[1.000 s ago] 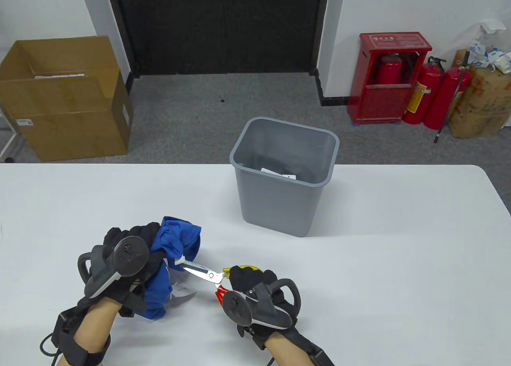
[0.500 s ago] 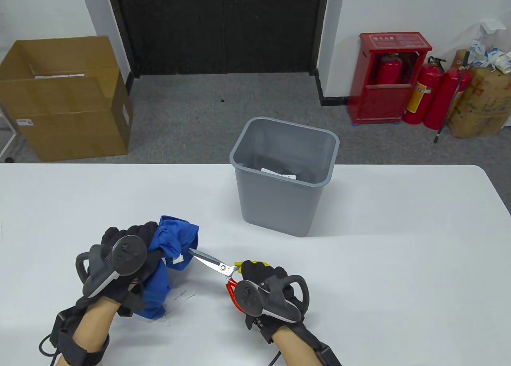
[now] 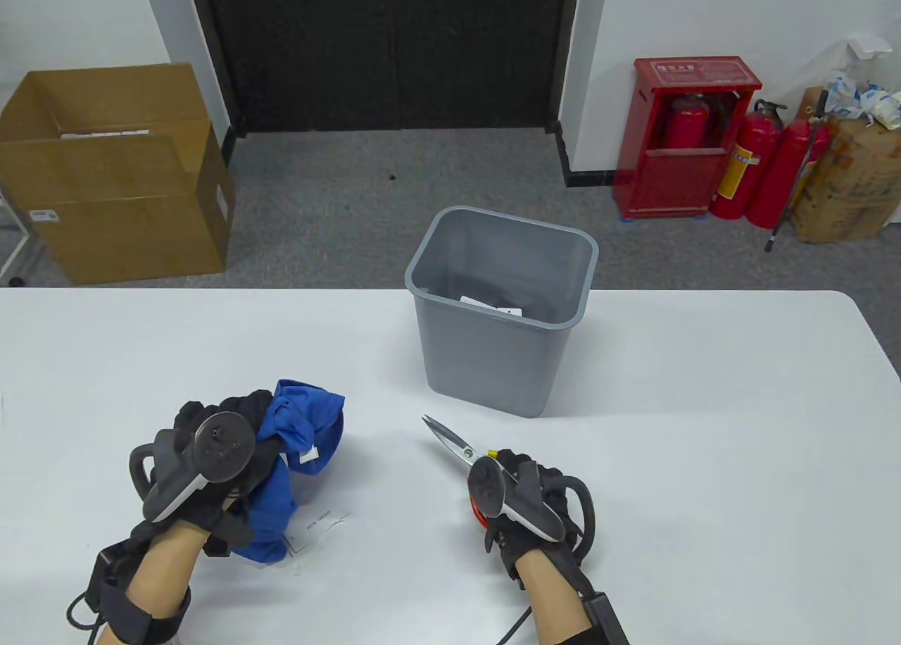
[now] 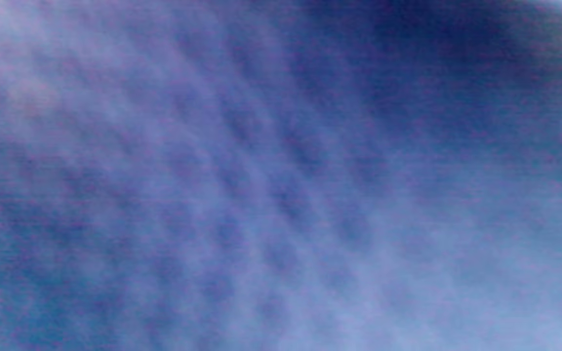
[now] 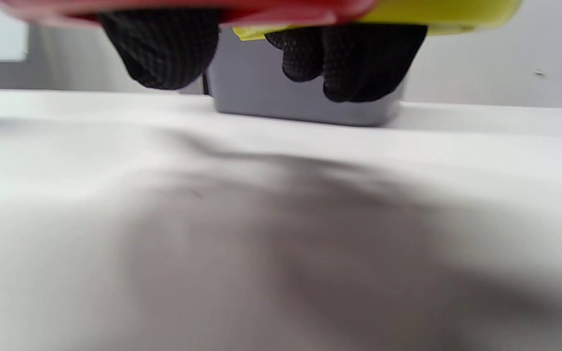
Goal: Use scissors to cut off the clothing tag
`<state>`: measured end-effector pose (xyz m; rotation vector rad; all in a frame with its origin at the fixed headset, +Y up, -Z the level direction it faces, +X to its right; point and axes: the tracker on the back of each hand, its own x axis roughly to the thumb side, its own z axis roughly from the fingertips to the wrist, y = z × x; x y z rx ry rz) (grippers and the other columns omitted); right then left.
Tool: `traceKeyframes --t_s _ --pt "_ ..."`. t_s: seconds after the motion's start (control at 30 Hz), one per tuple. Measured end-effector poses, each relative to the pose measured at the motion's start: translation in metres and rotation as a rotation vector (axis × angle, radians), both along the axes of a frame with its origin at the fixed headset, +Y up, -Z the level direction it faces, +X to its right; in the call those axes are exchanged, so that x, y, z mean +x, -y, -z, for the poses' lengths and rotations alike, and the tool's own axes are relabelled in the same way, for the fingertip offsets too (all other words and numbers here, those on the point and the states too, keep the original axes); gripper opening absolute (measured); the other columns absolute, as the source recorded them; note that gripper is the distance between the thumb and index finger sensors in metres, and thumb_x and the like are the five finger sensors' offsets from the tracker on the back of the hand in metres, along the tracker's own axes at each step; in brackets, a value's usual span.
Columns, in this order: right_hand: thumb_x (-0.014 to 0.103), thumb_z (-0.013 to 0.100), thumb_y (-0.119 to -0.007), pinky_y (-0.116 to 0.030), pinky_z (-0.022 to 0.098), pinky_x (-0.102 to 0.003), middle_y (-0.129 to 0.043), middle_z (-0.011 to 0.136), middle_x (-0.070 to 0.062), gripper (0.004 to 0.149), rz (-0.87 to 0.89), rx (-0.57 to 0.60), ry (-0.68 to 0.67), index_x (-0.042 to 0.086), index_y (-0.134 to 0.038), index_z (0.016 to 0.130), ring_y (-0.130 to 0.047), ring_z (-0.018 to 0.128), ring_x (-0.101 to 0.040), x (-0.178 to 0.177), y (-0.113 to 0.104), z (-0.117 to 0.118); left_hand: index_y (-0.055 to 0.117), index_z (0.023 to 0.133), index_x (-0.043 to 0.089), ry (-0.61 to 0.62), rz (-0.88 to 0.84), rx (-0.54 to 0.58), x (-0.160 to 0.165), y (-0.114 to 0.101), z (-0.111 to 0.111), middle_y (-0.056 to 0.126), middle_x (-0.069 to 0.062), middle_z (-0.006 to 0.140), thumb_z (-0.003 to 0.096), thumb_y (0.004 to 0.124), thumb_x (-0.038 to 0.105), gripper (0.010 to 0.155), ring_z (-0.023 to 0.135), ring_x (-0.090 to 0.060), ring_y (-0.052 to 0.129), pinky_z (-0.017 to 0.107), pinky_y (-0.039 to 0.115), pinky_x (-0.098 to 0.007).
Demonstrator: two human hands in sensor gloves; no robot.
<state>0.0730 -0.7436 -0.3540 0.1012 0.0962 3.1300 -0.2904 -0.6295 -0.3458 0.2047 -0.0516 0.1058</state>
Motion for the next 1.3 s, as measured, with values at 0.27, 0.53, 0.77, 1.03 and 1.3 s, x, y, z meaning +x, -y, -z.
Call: traceKeyframes --t_s 0.27,0.53,0.77,1.03,1.3 --pt "0.042 0.043 -0.076 -0.068 0.037 -0.050 -0.081 0.077 -0.020 0.072 -0.031 -0.157 0.248 -0.002 -0.051 0.095 -0.091 0.049 -0.033 0.029 0.022 0.012 0.068 0.106 0.031 -0.007 0.005 -0.006 -0.001 0.000 0.001 0.086 0.004 0.100 0.0565 0.085 0.054 0.057 0.084 -0.023 0.097 0.080 0.058 -0.065" --pt "0.040 0.045 -0.072 -0.067 0.038 -0.051 -0.079 0.079 -0.023 0.072 -0.038 -0.200 0.318 -0.005 -0.048 0.096 -0.089 0.052 -0.035 0.036 0.022 0.011 0.068 0.107 0.031 -0.015 0.008 -0.010 -0.001 0.000 0.001 0.085 0.004 0.100 0.0565 0.085 0.054 0.058 0.084 -0.023 0.097 0.080 0.057 -0.065" --pt "0.041 0.045 -0.074 -0.070 0.039 -0.051 -0.079 0.081 -0.023 0.072 -0.088 -0.203 0.310 -0.004 -0.052 0.096 -0.092 0.055 -0.036 0.030 0.020 0.011 0.068 0.107 0.031 -0.021 0.010 -0.016 -0.003 0.000 0.001 0.085 0.003 0.101 0.0566 0.085 0.054 0.058 0.085 -0.023 0.097 0.080 0.057 -0.065" --pt "0.047 0.045 -0.072 -0.070 0.043 -0.053 -0.075 0.085 -0.023 0.070 -0.109 -0.213 0.309 0.002 -0.057 0.097 -0.090 0.060 -0.037 0.030 0.021 0.012 0.068 0.107 0.031 -0.027 0.015 -0.019 -0.004 0.000 0.001 0.085 0.004 0.101 0.0566 0.085 0.054 0.058 0.085 -0.023 0.097 0.080 0.057 -0.065" --pt "0.053 0.046 -0.067 -0.067 0.052 -0.058 -0.071 0.098 -0.018 0.069 -0.055 -0.009 0.217 0.011 -0.057 0.099 -0.084 0.078 -0.044 0.017 -0.012 0.000 0.067 0.107 0.031 -0.042 0.026 -0.017 -0.007 -0.001 0.002 0.085 0.003 0.101 0.0567 0.084 0.054 0.058 0.085 -0.023 0.097 0.080 0.057 -0.065"
